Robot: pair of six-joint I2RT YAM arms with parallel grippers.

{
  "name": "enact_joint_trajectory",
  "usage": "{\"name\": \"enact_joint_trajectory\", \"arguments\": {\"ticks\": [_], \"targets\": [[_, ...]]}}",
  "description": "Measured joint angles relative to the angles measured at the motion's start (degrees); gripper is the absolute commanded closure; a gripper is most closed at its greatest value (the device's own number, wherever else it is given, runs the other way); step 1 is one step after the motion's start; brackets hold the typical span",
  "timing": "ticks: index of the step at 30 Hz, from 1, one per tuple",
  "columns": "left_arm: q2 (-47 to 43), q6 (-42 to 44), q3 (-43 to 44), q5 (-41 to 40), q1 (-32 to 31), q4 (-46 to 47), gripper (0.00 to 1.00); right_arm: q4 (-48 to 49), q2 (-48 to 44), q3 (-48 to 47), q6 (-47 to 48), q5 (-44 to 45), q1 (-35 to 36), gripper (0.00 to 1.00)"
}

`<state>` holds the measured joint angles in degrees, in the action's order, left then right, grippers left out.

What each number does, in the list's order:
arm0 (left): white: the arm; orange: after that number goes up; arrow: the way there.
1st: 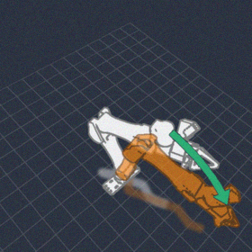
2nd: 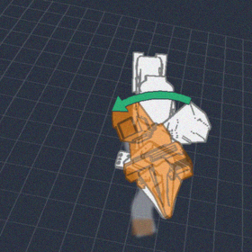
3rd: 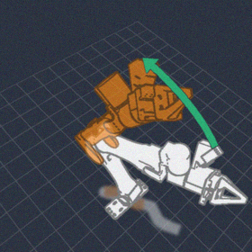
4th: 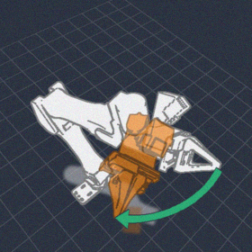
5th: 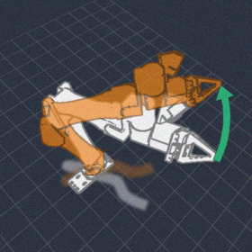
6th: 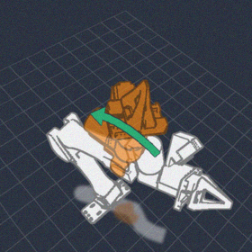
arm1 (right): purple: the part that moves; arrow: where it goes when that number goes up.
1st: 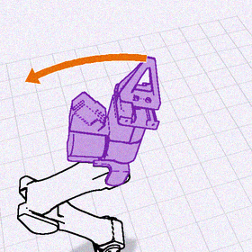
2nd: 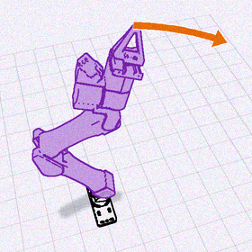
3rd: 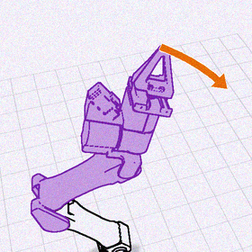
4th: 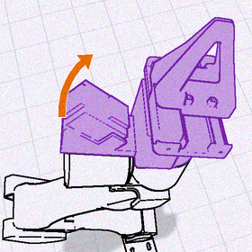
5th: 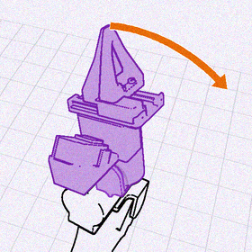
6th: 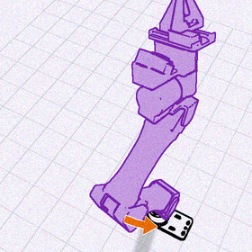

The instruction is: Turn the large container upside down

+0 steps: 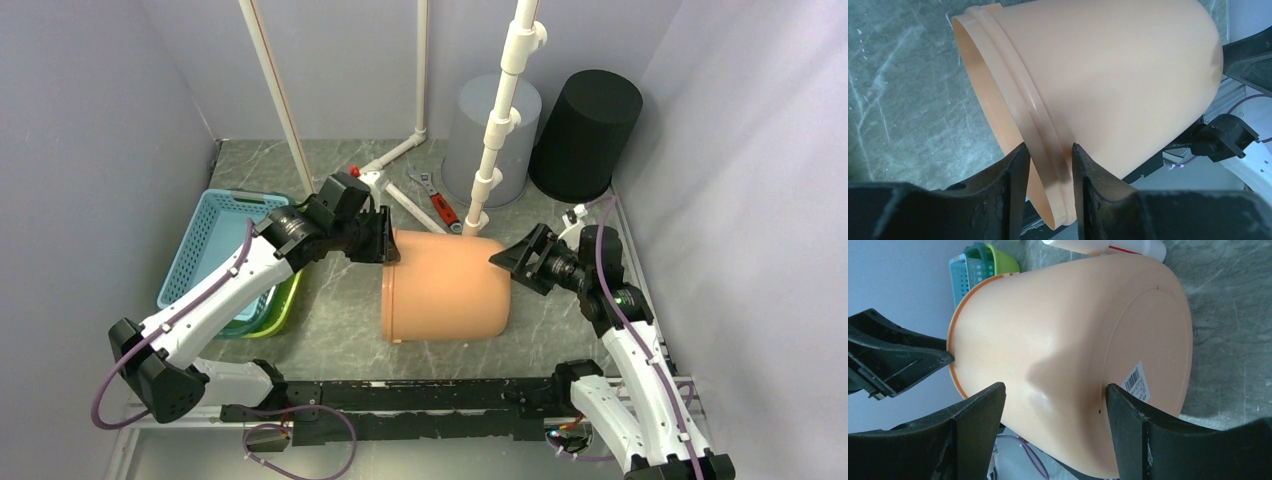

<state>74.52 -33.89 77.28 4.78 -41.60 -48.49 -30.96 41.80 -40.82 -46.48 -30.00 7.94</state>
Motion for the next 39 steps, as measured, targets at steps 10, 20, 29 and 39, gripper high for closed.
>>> {"name": "enact_joint_trajectory", "arguments": {"ticks": [10,20,29,39], "targets": [[-5.9,-2.4,-7.0,-0.1,0.4,4.2,0.67,5.7,-2.8,3.6,-4.8,-2.7,-0.5,0.25],[-11.8,-5.3,-14.9,0.0,1.2,11.6,0.67,5.4,-4.4,2.8,-7.0,-3.5,0.4,0.25],[-15.6,-7.5,-18.9,-1.3,2.8,14.8,0.67,4.0,-5.5,-1.7,-7.7,4.2,9.0,0.26],[-18.8,-9.5,-20.7,-6.8,4.3,14.1,0.68,-3.8,0.0,-11.0,-7.0,21.6,28.6,0.3]]}}
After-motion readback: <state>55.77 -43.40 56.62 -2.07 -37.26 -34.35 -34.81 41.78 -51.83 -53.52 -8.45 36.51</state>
